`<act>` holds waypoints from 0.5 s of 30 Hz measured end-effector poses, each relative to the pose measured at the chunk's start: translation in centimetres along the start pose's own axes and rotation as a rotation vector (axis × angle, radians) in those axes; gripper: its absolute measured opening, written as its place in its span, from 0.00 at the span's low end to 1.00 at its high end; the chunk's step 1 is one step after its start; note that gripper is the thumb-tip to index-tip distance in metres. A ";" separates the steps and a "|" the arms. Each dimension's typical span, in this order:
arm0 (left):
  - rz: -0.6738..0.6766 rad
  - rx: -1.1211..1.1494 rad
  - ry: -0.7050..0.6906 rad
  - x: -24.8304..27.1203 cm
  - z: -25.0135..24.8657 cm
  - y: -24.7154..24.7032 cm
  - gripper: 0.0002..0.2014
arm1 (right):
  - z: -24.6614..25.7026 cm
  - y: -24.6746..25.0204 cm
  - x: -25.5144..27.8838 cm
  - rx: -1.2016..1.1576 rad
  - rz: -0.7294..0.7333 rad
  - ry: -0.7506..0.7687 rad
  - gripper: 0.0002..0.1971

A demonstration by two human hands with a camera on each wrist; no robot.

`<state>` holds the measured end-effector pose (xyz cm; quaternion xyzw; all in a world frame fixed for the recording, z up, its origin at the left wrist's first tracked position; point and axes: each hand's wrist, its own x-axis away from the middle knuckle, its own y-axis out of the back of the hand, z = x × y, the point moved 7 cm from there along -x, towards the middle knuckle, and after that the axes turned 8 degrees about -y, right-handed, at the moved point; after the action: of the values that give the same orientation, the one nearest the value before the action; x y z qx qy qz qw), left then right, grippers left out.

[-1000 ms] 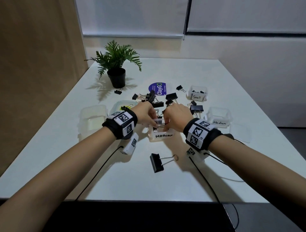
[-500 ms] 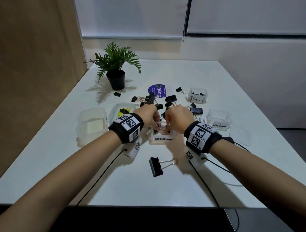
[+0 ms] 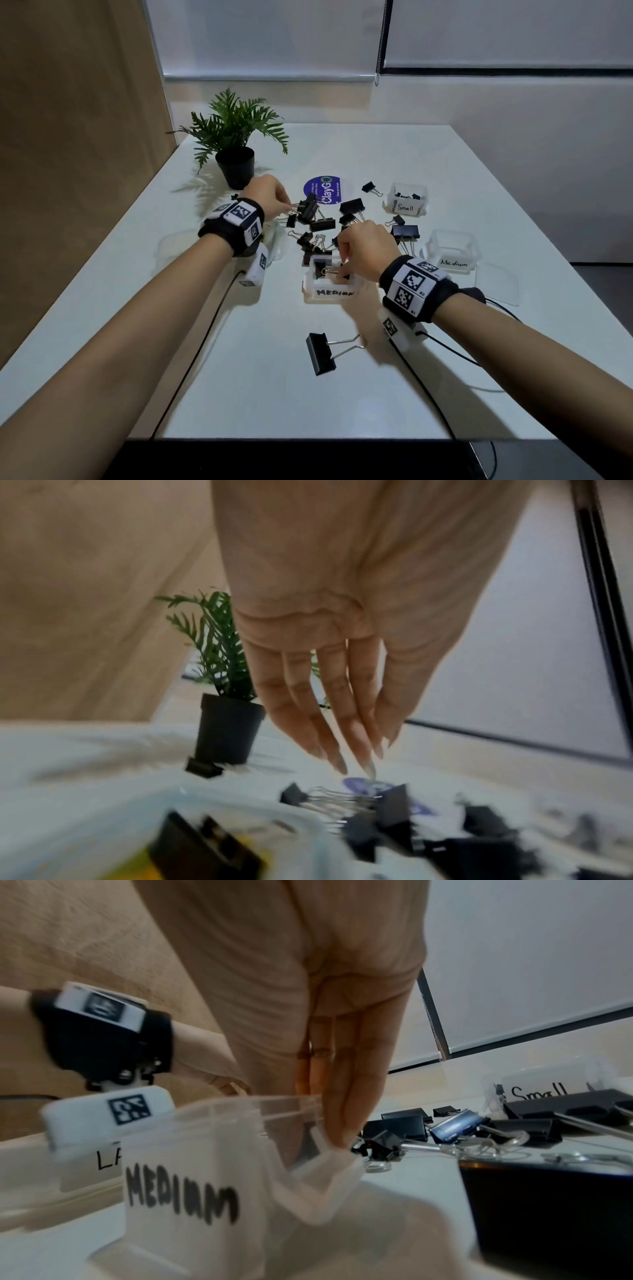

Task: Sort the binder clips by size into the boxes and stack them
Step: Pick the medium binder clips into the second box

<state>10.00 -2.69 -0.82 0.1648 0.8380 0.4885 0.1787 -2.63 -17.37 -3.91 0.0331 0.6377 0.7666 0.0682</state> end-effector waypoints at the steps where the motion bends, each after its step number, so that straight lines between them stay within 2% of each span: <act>1: 0.011 -0.046 0.008 -0.6 0.3 -0.1 0.03 | 0.0 0.0 0.0 -0.003 0.004 -0.001 0.15; 3: 0.054 -0.118 0.031 -1.5 0.6 -0.6 0.03 | 0.0 -0.1 -0.1 -0.004 0.007 -0.004 0.16; 7: 0.173 -0.280 0.048 -2.4 -0.2 -2.1 0.15 | 0.1 -0.1 0.0 -0.002 0.024 0.001 0.15; 10: 0.220 -0.332 0.059 -2.6 -0.8 -3.3 0.18 | 0.1 -0.1 -0.1 0.008 0.007 0.006 0.14; 15: 0.211 -0.392 0.055 -2.9 -1.3 -4.0 0.08 | 0.0 -0.2 -0.4 0.025 -0.022 0.018 0.17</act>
<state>11.56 -6.82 -3.33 0.2003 0.7096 0.6624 0.1324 -2.21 -17.38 -4.12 0.0200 0.6482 0.7579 0.0707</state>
